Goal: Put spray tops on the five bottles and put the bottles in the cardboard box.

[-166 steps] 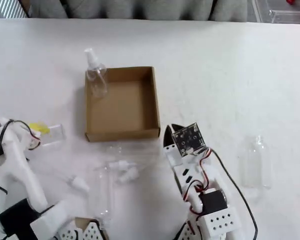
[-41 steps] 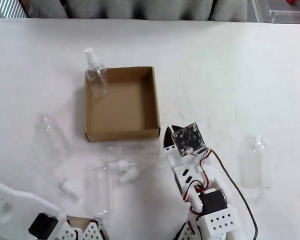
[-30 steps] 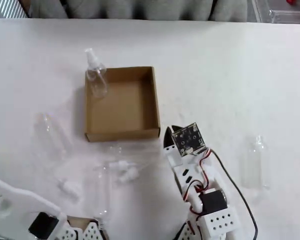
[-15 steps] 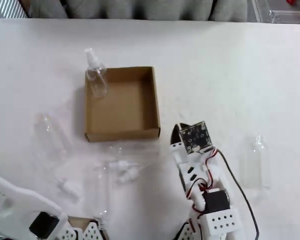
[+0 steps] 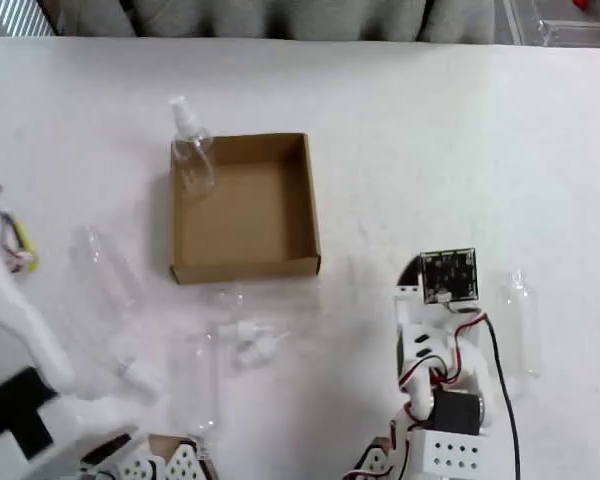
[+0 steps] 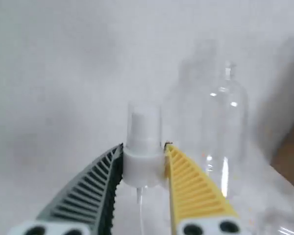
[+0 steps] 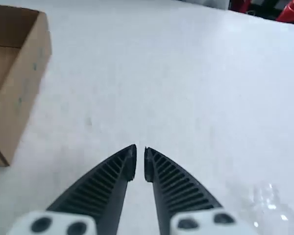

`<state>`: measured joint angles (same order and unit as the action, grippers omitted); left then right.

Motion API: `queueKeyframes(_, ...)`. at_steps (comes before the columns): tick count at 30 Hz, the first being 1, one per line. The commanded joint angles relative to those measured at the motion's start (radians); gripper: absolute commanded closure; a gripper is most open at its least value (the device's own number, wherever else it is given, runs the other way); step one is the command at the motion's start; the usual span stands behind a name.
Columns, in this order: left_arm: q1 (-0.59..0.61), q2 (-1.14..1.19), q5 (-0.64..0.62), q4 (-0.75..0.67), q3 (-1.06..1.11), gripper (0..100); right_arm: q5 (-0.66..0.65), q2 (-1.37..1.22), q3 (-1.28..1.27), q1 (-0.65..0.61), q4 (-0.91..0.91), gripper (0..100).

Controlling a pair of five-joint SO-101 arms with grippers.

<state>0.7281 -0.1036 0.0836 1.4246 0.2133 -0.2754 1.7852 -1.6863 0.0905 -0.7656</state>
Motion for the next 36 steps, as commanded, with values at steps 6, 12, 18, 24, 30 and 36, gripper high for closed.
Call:
queueKeyframes(6,-0.615,-0.545,-0.265,0.048,0.215,98,-0.048,0.008,-0.005,0.133,-0.051,98.4)
queueKeyframes(12,-1.107,-0.638,-0.42,0.078,0.222,98,-0.048,0.008,-0.005,0.153,-0.047,98.4)
queueKeyframes(18,-1.422,-0.639,-0.407,-0.063,0.288,98,-0.048,0.007,-0.005,0.153,-0.05,98.4)
queueKeyframes(24,-1.558,-0.639,-0.417,-0.503,0.54,98,-0.048,0.007,-0.005,0.156,-0.05,98.4)
queueKeyframes(30,-1.56,-0.638,-0.428,-0.801,0.706,98,-0.048,0.008,-0.005,0.156,-0.05,98.4)
queueKeyframes(36,-1.491,-0.636,-0.511,-0.907,0.767,98,-0.048,0.008,-0.005,0.151,-0.05,98.4)
